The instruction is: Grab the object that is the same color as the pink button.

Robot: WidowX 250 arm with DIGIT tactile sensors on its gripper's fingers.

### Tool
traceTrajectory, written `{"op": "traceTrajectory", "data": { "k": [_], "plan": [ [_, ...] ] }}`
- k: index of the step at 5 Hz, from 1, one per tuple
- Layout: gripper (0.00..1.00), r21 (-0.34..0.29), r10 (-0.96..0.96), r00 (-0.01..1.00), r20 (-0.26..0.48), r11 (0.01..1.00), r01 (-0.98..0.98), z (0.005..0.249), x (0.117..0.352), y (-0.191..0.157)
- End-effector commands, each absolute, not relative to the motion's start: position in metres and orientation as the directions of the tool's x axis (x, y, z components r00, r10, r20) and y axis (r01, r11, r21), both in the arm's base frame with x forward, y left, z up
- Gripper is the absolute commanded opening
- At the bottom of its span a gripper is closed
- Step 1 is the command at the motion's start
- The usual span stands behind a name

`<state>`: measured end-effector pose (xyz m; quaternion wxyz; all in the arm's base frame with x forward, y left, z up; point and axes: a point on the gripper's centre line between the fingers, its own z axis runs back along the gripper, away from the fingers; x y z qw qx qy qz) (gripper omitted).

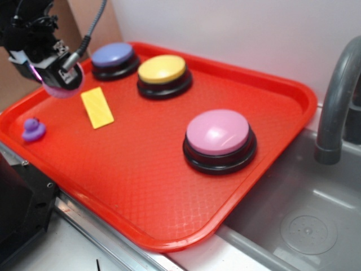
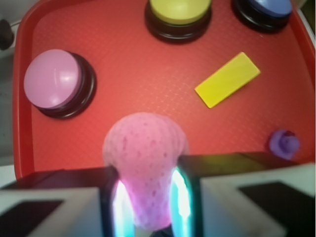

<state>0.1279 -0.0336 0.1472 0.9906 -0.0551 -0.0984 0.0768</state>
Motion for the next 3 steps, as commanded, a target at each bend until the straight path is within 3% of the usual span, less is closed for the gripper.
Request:
{"op": "traceTrajectory", "data": {
  "k": [1,3],
  "plan": [
    [0.0,-0.102,0.215,0.955,0.207,0.975,-0.198,0.153,0.135,-0.015],
    [0.0,-0.078,0.138,0.969,0.207,0.989,-0.124,0.16,0.168,-0.018]
  ]
}}
